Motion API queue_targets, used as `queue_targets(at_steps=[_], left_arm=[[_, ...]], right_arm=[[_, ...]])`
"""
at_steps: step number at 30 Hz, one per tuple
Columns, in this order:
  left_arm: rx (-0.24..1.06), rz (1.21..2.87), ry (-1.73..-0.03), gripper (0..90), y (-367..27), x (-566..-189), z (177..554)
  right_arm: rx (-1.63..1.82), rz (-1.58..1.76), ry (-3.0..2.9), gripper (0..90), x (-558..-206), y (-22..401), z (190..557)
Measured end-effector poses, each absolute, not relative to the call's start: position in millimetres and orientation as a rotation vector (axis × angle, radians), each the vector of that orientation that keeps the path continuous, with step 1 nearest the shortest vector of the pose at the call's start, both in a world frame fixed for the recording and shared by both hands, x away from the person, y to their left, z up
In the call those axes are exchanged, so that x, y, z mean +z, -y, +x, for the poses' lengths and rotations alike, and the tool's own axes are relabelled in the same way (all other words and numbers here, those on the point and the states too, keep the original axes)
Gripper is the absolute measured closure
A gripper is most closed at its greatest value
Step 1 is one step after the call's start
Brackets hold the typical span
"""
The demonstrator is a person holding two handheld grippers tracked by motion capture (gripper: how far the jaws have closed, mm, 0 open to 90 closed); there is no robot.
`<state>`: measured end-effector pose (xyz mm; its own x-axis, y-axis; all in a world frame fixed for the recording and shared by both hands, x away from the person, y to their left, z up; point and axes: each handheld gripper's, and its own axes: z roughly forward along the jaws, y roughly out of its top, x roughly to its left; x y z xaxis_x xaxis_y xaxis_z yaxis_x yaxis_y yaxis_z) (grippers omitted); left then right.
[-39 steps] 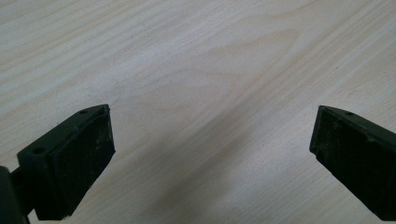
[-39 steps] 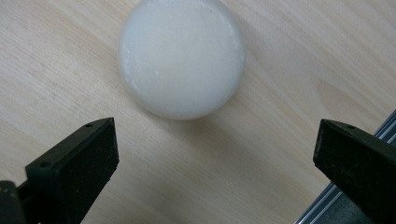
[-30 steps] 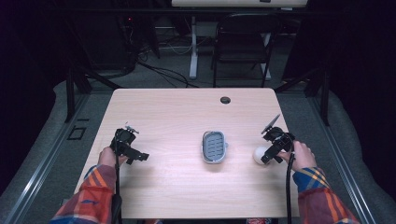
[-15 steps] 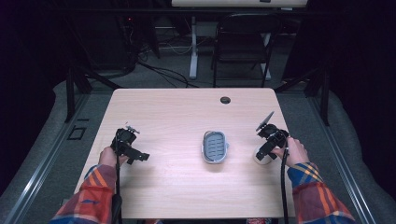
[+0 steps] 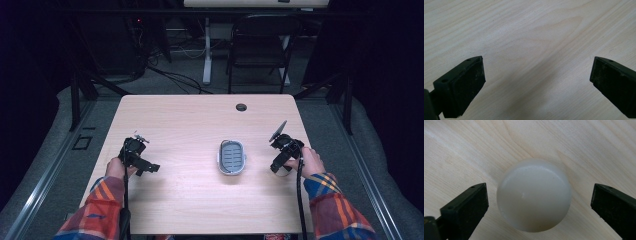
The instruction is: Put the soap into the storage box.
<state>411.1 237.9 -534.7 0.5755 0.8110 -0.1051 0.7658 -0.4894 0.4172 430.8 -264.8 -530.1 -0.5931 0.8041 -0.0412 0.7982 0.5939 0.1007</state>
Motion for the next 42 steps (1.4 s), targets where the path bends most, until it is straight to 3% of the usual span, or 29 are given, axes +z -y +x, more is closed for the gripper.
queue_targets(at_steps=[6, 7, 12, 28, 30, 31, 42], left_arm=[[0.142, 2.393, -1.268, 0.0, -238, -535, 411], [0.142, 2.393, -1.267, 0.0, -238, -535, 411], [0.135, 2.394, -1.268, 0.0, -237, -535, 411], [0.131, 2.398, -1.267, 0.0, -237, -535, 411], [0.13, 2.398, -1.268, 0.0, -237, -535, 411], [0.13, 2.398, -1.268, 0.0, -237, -535, 411], [0.129, 2.399, -1.268, 0.0, -237, -535, 411]], right_arm=[[0.059, 1.362, -2.752, 12.5, -532, 265, 432], [0.179, 1.421, -2.691, 13.9, -538, 263, 428], [0.035, 1.351, -2.757, 17.8, -533, 262, 431], [0.116, 1.395, -2.717, 22.5, -542, 259, 428], [-0.109, 1.252, -2.806, 23.7, -533, 259, 436], [0.04, 1.352, -2.745, 23.7, -541, 258, 430], [-0.02, 1.308, -2.76, 24.3, -539, 258, 431]])
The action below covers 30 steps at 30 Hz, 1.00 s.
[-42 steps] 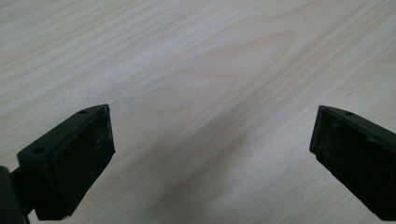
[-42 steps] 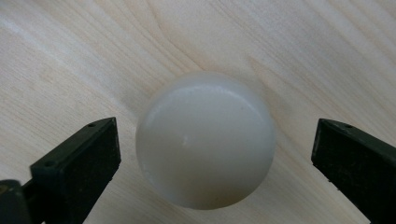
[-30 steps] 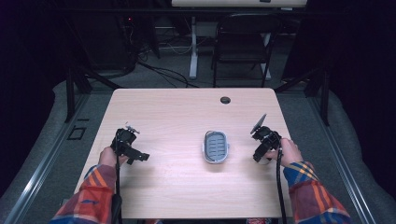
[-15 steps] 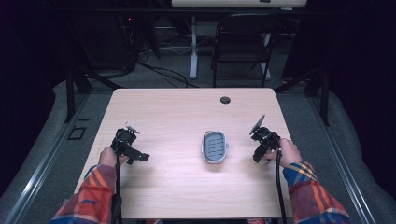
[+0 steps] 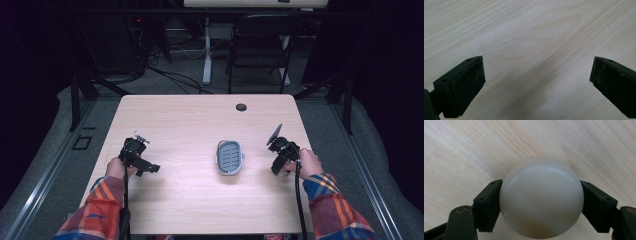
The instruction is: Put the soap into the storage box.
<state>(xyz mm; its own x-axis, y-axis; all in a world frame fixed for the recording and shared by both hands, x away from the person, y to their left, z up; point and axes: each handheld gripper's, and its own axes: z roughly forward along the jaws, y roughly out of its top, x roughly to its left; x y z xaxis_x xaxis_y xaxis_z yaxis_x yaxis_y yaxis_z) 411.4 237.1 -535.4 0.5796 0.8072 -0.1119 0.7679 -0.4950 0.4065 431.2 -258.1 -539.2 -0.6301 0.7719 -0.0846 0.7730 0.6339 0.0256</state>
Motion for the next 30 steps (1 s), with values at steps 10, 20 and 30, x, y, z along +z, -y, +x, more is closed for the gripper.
queue_targets(at_steps=[10, 20, 30], left_arm=[[0.13, 2.403, -1.267, 0.0, -237, -535, 411], [0.134, 2.405, -1.265, 0.0, -236, -535, 411], [0.132, 2.413, -1.26, 0.0, -236, -536, 411]], right_arm=[[0.006, 1.301, -2.749, 24.4, -533, 258, 429], [0.026, 1.283, -2.758, 24.5, -528, 256, 427], [0.044, 1.244, -2.777, 24.5, -521, 251, 425]])
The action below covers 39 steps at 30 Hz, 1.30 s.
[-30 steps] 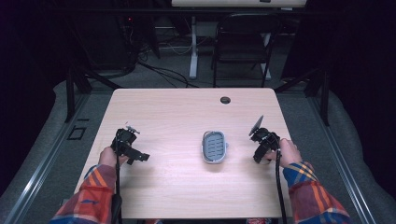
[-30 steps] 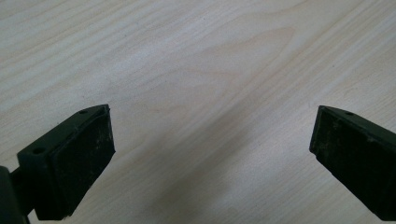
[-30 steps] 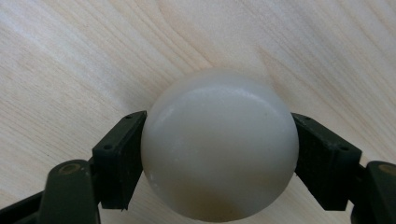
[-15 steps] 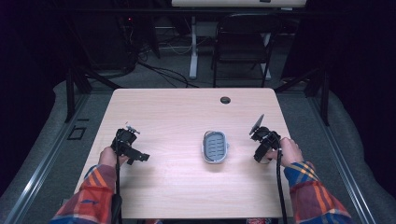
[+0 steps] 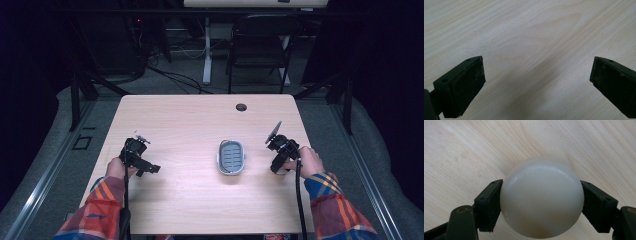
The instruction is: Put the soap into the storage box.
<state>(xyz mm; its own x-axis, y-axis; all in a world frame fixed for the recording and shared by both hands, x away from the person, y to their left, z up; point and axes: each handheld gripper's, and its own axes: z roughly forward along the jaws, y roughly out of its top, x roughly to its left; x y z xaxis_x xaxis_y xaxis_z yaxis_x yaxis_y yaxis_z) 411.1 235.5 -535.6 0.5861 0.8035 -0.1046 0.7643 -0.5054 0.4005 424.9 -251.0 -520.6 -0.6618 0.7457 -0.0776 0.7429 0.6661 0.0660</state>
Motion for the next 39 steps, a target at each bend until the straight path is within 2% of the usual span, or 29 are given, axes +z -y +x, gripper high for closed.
queue_targets(at_steps=[13, 39], left_arm=[[0.131, 2.423, -1.255, 0.0, -236, -536, 411], [0.121, 2.431, -1.244, 0.0, -234, -536, 412]], right_arm=[[0.105, 1.238, -2.771, 24.5, -516, 239, 420], [0.022, 1.117, -2.822, 24.6, -494, 213, 432]])
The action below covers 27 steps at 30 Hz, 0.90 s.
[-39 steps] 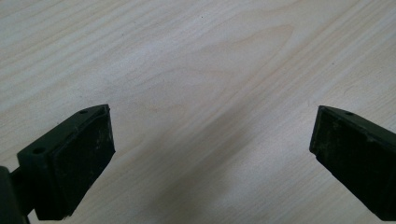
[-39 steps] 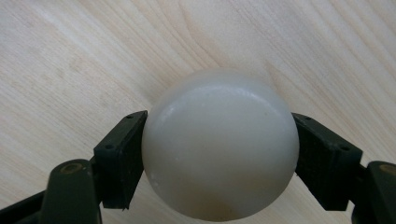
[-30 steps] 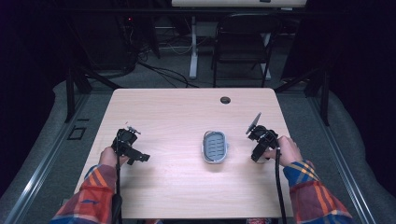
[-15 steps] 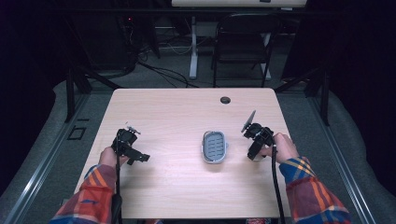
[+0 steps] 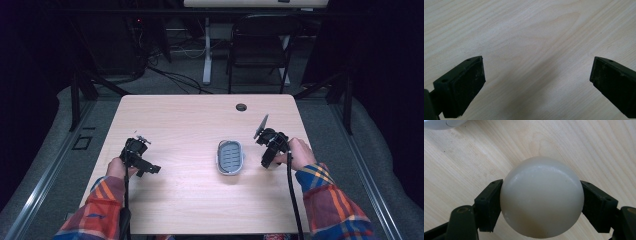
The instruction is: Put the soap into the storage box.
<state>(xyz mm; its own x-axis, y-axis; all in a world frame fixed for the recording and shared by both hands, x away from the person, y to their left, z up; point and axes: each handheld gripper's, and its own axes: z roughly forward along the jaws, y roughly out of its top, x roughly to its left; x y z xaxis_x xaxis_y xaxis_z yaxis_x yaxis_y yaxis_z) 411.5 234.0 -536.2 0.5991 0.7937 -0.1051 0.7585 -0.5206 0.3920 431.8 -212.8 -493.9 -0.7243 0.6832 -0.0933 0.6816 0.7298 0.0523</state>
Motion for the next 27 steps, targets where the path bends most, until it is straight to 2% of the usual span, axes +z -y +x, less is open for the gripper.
queue_targets(at_steps=[27], left_arm=[[0.116, 2.434, -1.239, 0.0, -233, -537, 412]], right_arm=[[0.042, 1.058, -2.824, 24.6, -470, 192, 440]])
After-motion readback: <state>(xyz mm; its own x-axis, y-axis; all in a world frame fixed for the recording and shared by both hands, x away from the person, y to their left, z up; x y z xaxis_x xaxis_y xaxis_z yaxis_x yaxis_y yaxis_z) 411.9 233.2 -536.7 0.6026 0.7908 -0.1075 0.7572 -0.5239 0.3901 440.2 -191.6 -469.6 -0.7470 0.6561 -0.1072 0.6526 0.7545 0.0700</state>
